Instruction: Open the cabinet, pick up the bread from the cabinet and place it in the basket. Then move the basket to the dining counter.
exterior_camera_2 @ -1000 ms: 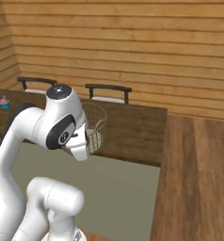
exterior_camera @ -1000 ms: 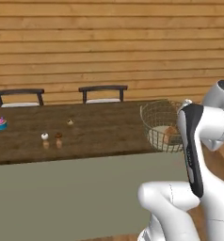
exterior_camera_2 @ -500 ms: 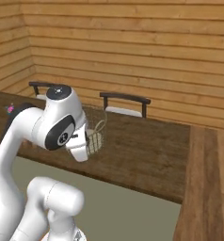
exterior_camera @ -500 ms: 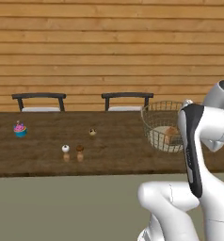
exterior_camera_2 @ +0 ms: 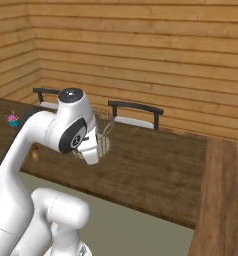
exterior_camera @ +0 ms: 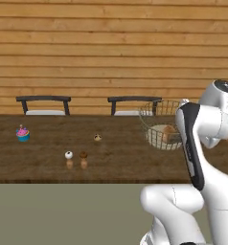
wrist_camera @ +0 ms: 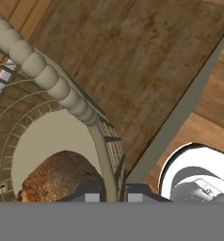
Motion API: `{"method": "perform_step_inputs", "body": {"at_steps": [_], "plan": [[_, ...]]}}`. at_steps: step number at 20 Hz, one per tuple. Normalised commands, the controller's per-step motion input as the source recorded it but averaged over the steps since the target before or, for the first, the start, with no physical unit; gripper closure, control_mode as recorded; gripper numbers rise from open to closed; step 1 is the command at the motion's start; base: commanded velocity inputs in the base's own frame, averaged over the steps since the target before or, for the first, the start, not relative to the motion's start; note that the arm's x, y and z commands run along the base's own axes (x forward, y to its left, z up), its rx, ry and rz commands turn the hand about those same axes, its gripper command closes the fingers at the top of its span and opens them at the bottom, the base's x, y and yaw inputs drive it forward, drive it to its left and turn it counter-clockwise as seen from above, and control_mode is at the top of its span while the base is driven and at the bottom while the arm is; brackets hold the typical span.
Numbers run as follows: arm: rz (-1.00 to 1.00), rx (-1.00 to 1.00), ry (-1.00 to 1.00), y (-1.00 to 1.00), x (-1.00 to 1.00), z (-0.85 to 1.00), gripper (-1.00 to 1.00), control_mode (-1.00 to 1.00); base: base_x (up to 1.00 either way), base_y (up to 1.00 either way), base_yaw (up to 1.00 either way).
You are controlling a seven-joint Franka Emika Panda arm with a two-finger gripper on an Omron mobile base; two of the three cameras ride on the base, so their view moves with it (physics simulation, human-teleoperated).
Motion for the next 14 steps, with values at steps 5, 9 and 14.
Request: {"method": "perform_step_inputs", "body": {"at_steps": [5, 9, 14], "plan": [[0.16, 0.05, 0.00, 0.00, 0.89, -0.59, 1.00, -1.00, 0.00, 0.00, 0.00], [0.26, 0.07, 0.00, -0.02, 0.74, -0.69, 1.00, -1.00, 0.00, 0.00, 0.00], [0.12, 0.00, 0.04, 0.00, 0.60, -0.57, 1.00, -1.00, 0.00, 0.00, 0.00]]}}
